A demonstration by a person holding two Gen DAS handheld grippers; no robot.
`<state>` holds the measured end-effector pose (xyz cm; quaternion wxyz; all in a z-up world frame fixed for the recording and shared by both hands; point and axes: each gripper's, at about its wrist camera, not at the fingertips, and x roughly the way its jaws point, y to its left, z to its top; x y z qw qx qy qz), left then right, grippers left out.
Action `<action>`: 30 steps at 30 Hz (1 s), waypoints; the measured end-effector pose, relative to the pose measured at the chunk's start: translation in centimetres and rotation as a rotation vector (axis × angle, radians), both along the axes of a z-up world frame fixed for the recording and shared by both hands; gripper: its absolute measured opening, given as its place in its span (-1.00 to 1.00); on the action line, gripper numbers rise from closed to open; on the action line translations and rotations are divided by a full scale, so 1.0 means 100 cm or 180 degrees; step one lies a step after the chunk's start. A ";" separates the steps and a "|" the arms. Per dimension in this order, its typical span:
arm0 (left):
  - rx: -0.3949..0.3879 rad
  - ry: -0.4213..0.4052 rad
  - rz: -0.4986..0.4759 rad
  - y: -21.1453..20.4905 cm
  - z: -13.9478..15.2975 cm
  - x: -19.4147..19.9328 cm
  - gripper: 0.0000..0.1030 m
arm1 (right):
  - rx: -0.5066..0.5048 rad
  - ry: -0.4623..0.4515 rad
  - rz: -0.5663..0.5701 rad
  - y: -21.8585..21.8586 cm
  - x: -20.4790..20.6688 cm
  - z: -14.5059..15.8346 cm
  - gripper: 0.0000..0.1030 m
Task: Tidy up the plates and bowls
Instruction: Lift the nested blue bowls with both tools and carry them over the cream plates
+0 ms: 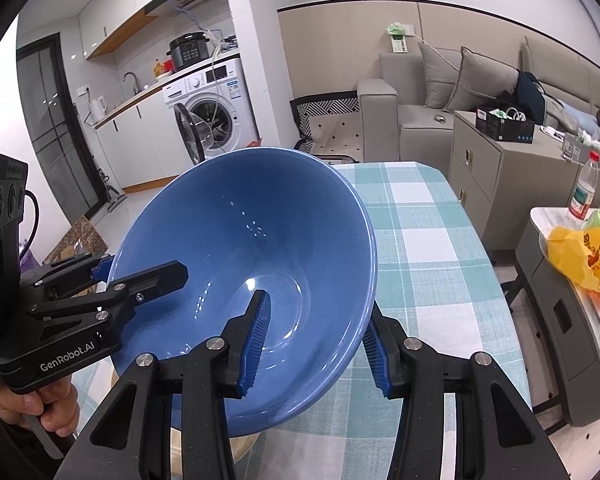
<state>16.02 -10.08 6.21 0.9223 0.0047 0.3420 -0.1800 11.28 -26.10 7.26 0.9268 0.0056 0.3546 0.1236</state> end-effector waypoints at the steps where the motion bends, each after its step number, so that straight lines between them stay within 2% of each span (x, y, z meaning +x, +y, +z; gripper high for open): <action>1: -0.0004 -0.0010 0.0017 0.002 0.000 -0.003 -0.26 | -0.0010 -0.0004 0.0014 0.002 -0.002 0.001 -0.10; 14: 0.0009 -0.0030 0.0293 0.032 -0.005 -0.030 -0.26 | -0.0076 0.0004 0.0293 0.041 -0.020 -0.001 -0.10; 30: 0.0066 0.0047 0.0575 0.065 -0.022 -0.047 -0.26 | -0.0011 0.0185 0.0581 0.078 -0.018 -0.027 -0.10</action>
